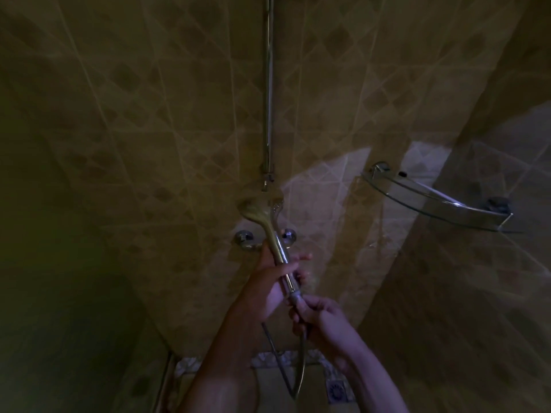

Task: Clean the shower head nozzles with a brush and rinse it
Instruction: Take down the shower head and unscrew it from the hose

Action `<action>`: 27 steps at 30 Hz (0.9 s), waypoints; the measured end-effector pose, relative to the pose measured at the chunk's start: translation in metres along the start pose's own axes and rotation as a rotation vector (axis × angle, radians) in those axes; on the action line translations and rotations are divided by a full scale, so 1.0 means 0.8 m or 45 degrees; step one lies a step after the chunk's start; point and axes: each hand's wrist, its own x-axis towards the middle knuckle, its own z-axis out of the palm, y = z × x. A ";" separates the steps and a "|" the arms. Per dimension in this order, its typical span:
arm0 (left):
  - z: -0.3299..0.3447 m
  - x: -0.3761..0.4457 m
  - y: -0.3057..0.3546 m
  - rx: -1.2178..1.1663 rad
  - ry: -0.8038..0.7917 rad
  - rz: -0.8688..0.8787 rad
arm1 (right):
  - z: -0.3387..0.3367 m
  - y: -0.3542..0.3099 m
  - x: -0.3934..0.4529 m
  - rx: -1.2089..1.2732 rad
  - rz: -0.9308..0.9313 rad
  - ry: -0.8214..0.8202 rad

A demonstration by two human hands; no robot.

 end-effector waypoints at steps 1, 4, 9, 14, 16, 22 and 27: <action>0.000 -0.001 0.001 -0.029 -0.080 -0.003 | -0.001 -0.002 -0.002 0.014 0.004 0.006; 0.000 0.000 0.002 -0.013 -0.280 0.017 | -0.004 -0.010 -0.008 0.040 0.036 0.010; 0.002 -0.002 -0.004 0.026 -0.224 0.004 | -0.010 -0.029 -0.017 0.058 0.115 -0.063; 0.013 -0.022 -0.026 0.043 0.089 0.024 | -0.011 -0.014 -0.032 0.068 0.112 0.026; 0.020 -0.032 -0.032 0.021 0.167 0.030 | -0.012 -0.005 -0.039 0.050 0.087 0.056; 0.037 -0.039 -0.046 0.133 0.267 0.034 | -0.004 0.006 -0.052 0.026 0.040 0.095; 0.037 -0.038 -0.030 -0.115 0.140 -0.040 | -0.012 -0.002 -0.057 0.111 0.065 -0.016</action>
